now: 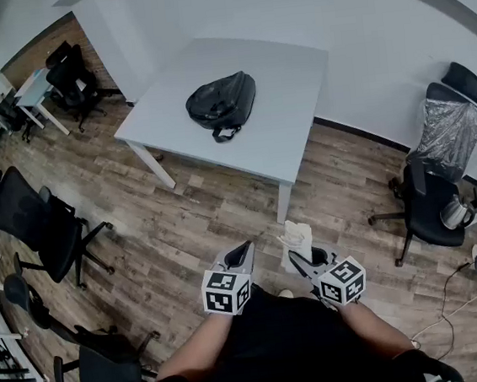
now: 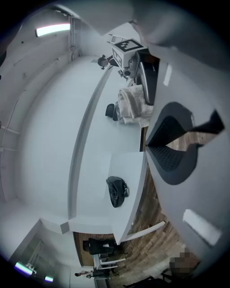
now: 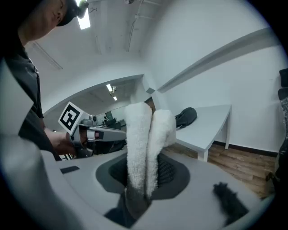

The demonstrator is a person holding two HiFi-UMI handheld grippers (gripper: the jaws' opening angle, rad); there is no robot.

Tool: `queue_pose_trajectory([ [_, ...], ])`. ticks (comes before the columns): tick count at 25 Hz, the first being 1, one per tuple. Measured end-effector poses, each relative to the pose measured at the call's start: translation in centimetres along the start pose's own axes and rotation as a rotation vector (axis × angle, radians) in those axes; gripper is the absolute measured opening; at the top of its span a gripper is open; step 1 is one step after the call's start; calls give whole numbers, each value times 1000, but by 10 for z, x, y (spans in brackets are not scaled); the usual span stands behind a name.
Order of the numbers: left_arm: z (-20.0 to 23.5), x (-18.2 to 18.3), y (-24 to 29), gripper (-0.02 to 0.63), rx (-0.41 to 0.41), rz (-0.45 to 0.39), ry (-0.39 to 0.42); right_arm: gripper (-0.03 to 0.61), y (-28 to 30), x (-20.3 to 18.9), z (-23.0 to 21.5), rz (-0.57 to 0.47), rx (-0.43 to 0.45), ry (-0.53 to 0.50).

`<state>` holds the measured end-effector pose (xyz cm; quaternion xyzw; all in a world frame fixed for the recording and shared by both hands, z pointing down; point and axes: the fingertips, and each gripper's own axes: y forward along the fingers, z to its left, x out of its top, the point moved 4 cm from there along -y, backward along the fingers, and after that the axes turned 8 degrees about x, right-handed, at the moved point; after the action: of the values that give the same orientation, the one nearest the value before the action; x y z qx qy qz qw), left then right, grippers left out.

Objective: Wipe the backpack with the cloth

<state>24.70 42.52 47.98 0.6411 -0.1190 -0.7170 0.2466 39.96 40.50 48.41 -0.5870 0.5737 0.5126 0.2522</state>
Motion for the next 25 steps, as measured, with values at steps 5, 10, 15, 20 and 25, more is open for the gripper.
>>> queue_pose_trajectory([
  [5, 0, -3, -1, 6, 13, 2, -9, 94, 2, 0, -3, 4, 11, -1],
  [10, 4, -5, -4, 6, 32, 9, -18, 94, 5, 0, -3, 4, 22, 10],
  [15, 9, -9, -2, 6, 38, 26, -29, 94, 12, -5, -3, 23, 39, 21],
  [20, 13, -10, 4, 6, 38, 36, -32, 94, 19, -7, -8, 38, 48, 28],
  [25, 22, -4, 12, 6, 41, 39, -37, 94, 30, -2, -16, 41, 50, 36],
])
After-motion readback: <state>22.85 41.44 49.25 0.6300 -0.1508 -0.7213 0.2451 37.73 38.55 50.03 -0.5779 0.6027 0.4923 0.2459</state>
